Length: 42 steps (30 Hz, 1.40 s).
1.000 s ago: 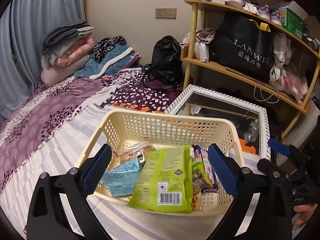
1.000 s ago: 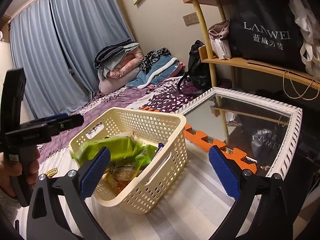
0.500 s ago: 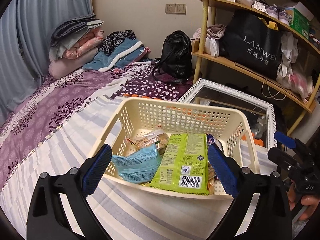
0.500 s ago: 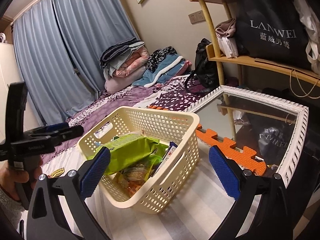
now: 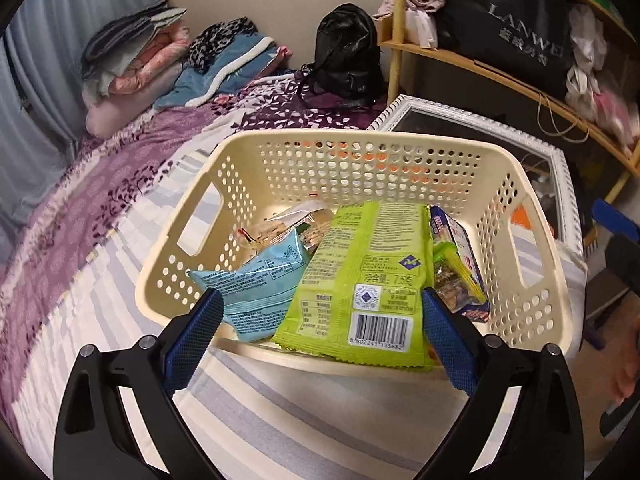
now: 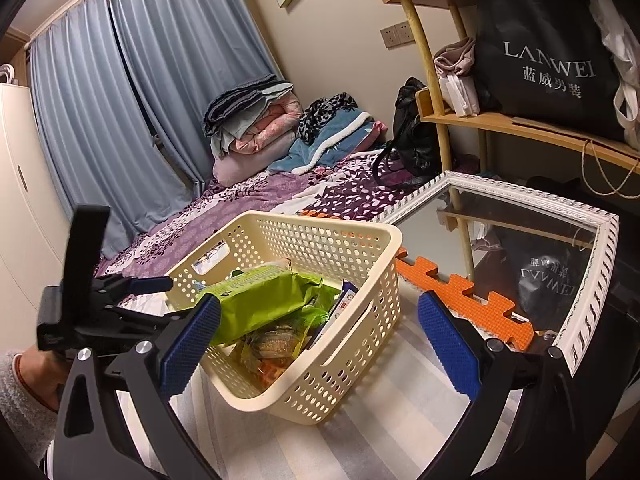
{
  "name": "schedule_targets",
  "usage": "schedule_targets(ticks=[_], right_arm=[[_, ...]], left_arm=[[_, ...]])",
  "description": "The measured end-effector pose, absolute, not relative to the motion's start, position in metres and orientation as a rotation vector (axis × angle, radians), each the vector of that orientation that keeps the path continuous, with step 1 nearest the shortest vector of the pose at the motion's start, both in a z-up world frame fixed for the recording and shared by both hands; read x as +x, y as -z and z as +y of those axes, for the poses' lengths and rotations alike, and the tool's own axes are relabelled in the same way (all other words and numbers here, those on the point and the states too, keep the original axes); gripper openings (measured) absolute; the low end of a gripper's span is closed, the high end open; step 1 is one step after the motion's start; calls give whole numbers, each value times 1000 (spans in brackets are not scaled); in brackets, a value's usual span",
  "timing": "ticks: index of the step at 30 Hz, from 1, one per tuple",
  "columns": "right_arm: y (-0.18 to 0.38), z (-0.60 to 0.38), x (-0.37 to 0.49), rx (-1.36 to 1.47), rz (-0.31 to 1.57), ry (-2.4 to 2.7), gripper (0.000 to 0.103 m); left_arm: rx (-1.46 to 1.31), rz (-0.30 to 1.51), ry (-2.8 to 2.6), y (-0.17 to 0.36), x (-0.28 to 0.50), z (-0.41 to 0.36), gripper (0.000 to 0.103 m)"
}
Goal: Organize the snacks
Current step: 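Move both tools away from the basket back to the remaining snacks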
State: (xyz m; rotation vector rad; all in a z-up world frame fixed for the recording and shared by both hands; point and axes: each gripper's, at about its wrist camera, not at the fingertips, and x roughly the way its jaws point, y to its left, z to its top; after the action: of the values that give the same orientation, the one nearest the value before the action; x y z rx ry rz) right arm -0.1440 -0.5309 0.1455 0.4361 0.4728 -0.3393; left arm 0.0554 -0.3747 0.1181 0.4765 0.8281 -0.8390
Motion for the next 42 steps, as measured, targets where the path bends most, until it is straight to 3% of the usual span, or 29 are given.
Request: schedule_targets(ticks=[21,42], right_arm=[[-158,-490,-124,328,539,261,98],[-161,-416,-86,212,608,123,98]], left_arm=[[374,778,792,-147,55,-337,101],[169,802,516,-146,96,-177,101]])
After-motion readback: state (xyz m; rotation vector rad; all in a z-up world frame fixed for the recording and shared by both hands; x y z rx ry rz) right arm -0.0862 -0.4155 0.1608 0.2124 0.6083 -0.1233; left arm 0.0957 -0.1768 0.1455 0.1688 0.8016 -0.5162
